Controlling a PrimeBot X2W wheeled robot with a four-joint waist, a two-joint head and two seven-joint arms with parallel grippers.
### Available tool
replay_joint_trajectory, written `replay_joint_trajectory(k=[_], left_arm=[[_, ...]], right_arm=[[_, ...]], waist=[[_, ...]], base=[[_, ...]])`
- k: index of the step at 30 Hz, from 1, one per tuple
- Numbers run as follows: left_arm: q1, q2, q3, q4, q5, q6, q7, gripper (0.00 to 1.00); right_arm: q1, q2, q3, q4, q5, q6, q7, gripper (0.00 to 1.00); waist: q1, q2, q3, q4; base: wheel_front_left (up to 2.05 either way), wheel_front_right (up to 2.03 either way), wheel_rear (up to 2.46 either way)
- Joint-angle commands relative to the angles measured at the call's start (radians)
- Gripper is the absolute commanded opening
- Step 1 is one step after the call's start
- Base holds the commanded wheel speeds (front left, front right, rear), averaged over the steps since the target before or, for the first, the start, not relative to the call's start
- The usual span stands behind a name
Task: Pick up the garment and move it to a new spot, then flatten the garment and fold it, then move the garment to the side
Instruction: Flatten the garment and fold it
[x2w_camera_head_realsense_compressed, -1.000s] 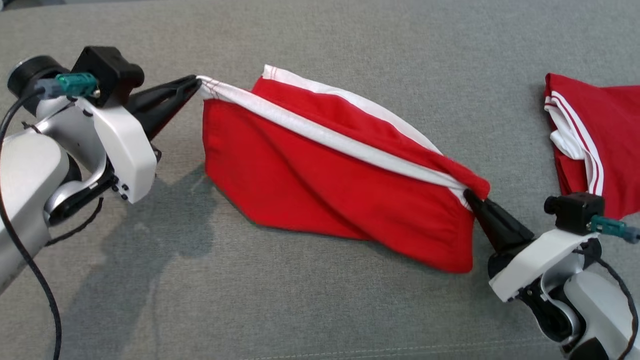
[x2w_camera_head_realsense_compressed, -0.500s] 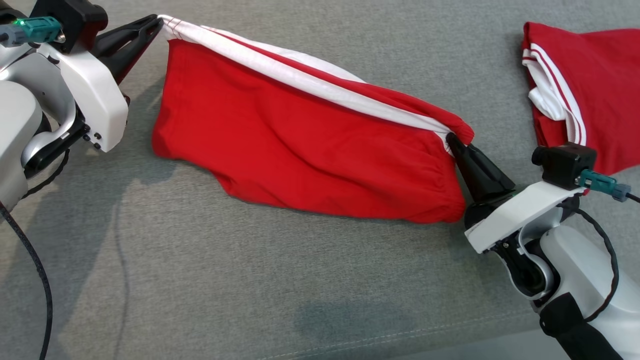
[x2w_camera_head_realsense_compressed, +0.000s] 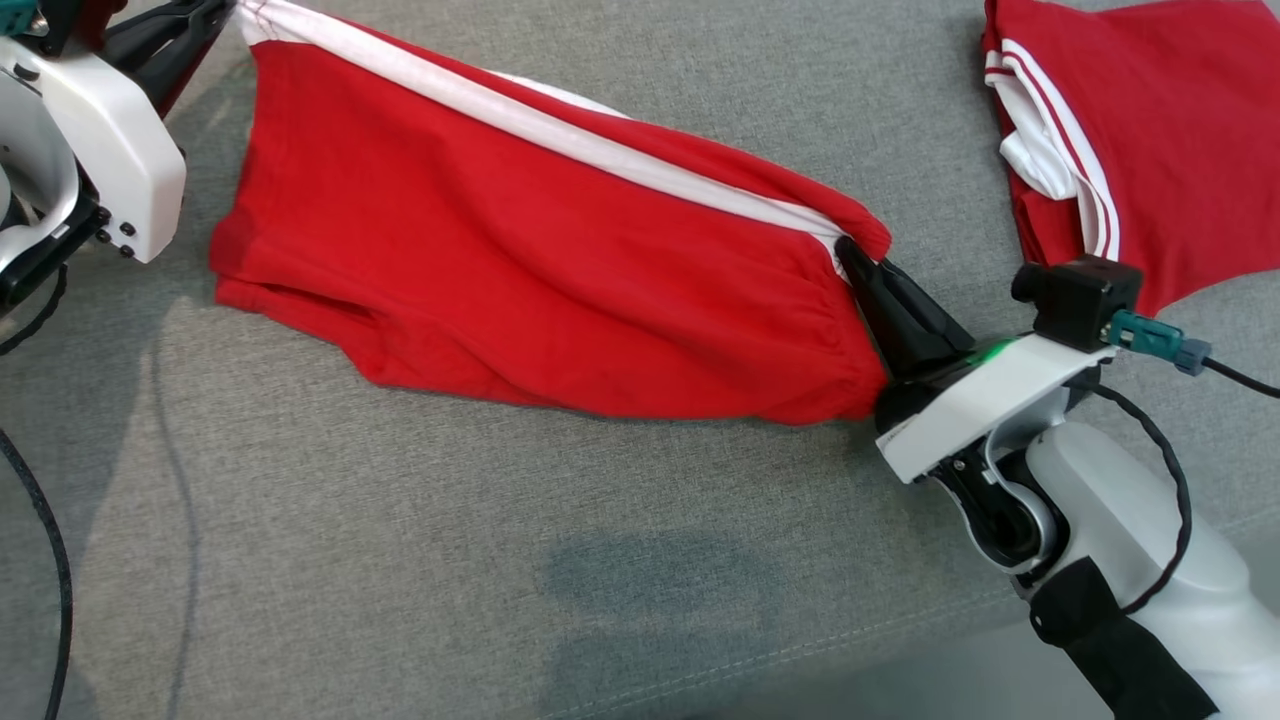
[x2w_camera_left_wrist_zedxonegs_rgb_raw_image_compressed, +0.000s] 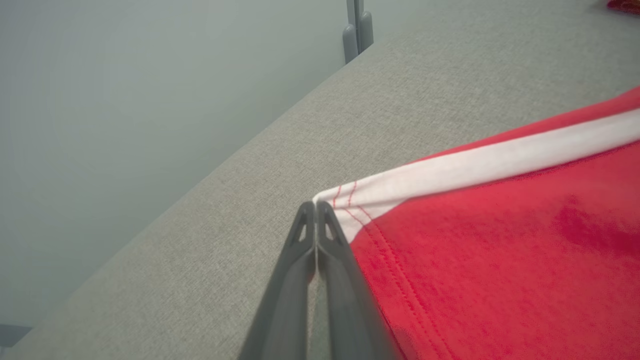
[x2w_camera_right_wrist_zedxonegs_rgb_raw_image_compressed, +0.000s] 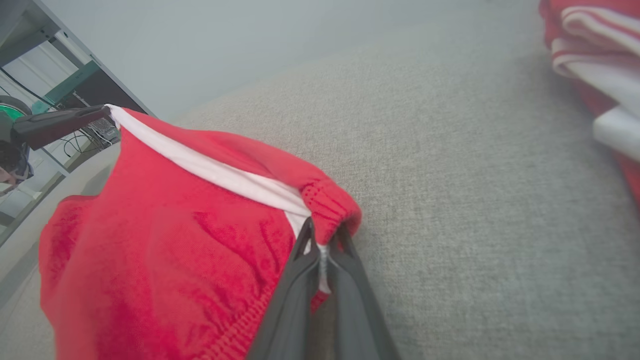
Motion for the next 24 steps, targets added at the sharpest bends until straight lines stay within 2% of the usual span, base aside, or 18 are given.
replay_joint_trajectory(k=[1,2,4,5,6,10,17,22,24], left_arm=[[-0.057,0.037,0.036,0.012,-0.006,0.002,0.004,0.0],[-0.055,0.034,0.036,0.013,-0.008,0.002,0.005,0.0],[-0.049,0.03,0.035,0.015,-0.01,0.002,0.006,0.03],[-0.044,0.027,0.035,0.016,-0.012,0.002,0.002,0.42],[-0.04,0.024,0.035,0.017,-0.014,0.002,-0.004,1.0],[-0.019,0.012,0.035,0.03,-0.027,0.002,-0.026,1.0],[0.059,-0.022,0.046,0.089,-0.074,0.002,-0.136,1.0],[0.163,-0.056,0.102,0.096,-0.099,0.006,-0.168,1.0],[0.213,-0.068,0.161,0.069,-0.096,0.016,-0.169,1.0]], right_arm=[[0.0,0.003,0.011,-0.005,0.004,0.0,-0.019,0.0],[-0.008,0.008,0.018,-0.007,0.002,0.0,-0.021,0.0],[-0.02,0.014,0.024,-0.006,0.004,0.0,-0.026,0.54],[-0.025,0.014,0.028,-0.004,0.003,0.0,-0.027,1.0],[-0.027,0.014,0.029,-0.002,0.006,0.0,-0.029,1.0],[-0.028,0.006,0.021,0.009,0.002,0.0,-0.035,1.0],[0.025,-0.027,-0.023,0.022,-0.003,0.0,-0.04,1.0],[0.089,-0.054,-0.083,0.015,-0.029,0.0,-0.04,1.0],[0.119,-0.056,-0.1,0.009,-0.04,0.0,-0.04,1.0]], waist=[[0.0,0.0,0.015,-0.011],[0.0,0.0,0.019,-0.012],[0.0,0.0,0.025,-0.013],[0.0,0.0,0.026,-0.012],[0.0,0.0,0.025,-0.01],[0.0,0.0,0.014,0.001],[0.0,0.0,-0.062,0.047],[0.0,0.0,-0.137,0.097],[0.0,0.0,-0.162,0.116]], base=[[0.0,0.0,0.0],[0.0,0.0,0.0],[0.0,0.0,0.0],[0.0,0.0,0.0],[0.0,0.0,0.0],[0.0,0.0,0.0],[0.0,0.0,0.0],[0.0,0.0,0.0],[0.0,0.0,0.0]])
